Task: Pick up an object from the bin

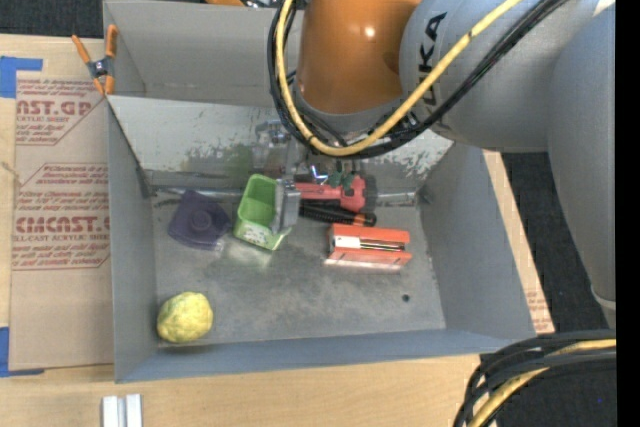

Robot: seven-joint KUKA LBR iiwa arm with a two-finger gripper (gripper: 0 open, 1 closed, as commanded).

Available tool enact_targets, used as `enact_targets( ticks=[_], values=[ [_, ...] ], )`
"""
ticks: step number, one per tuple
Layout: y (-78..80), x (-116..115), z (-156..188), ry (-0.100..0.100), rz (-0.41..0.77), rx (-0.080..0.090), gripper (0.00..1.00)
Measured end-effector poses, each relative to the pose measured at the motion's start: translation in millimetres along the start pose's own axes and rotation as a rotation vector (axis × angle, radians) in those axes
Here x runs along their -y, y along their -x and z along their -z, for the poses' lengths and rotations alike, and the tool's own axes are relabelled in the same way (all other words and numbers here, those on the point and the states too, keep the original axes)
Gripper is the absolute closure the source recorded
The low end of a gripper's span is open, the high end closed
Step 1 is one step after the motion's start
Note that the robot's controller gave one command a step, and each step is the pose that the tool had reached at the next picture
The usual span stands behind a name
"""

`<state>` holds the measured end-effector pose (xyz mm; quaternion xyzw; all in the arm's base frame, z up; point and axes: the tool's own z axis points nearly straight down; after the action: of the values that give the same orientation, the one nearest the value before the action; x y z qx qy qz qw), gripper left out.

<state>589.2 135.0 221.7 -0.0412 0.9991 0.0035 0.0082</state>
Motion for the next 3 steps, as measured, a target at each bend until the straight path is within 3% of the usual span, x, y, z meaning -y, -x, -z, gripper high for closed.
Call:
enact_targets(
  ticks=[1, 2, 3],
  values=[
    [-7.4, 4, -44, -0.002, -0.08, -0.012, 0.0],
    [-66.9, 45, -68, -0.001, 0.03, 0.0, 0.0],
    [-9.8, 21, -47, 0.002, -0.076, 0.006, 0.0]
  ],
)
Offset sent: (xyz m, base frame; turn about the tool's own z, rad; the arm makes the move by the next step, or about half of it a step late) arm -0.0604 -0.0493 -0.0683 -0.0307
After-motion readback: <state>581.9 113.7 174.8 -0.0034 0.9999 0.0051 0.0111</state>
